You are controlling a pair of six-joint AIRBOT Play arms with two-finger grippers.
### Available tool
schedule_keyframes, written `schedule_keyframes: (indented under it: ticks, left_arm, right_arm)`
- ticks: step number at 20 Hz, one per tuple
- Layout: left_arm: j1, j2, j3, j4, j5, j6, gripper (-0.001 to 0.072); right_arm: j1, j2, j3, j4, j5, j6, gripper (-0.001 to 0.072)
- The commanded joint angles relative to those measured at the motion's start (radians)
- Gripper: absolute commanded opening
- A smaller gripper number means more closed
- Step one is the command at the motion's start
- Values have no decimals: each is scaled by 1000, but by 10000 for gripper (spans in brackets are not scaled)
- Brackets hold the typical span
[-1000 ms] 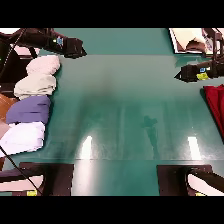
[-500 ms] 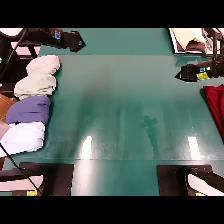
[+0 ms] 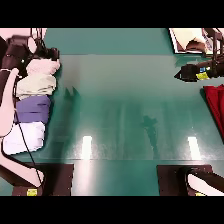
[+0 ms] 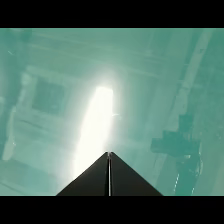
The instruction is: Fold the shirts.
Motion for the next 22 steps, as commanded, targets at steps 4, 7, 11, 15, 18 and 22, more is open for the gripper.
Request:
schedule_keyframes:
  ticks: [4, 7, 11, 15, 18, 22]
  left_arm:
    - [95, -192, 2, 28, 180, -16, 554]
    - [101, -211, 5, 27, 190, -16, 552]
    - [101, -205, 117, 21, 92, -17, 26]
    - [95, -79, 244, 15, 2, -16, 22]
    - [63, 136, 255, 6, -35, 16, 22]
    - [-48, 403, 254, -26, -232, 124, 22]
  right_arm:
    - [1, 1, 0, 2, 7, 0, 12]
    - [1, 1, 0, 3, 6, 1, 12]
    - [1, 1, 0, 3, 6, 1, 12]
    - [0, 1, 75, 2, 6, 1, 12]
    - [0, 1, 204, 2, 6, 0, 12]
    - [0, 1, 364, -2, 14, 0, 12]
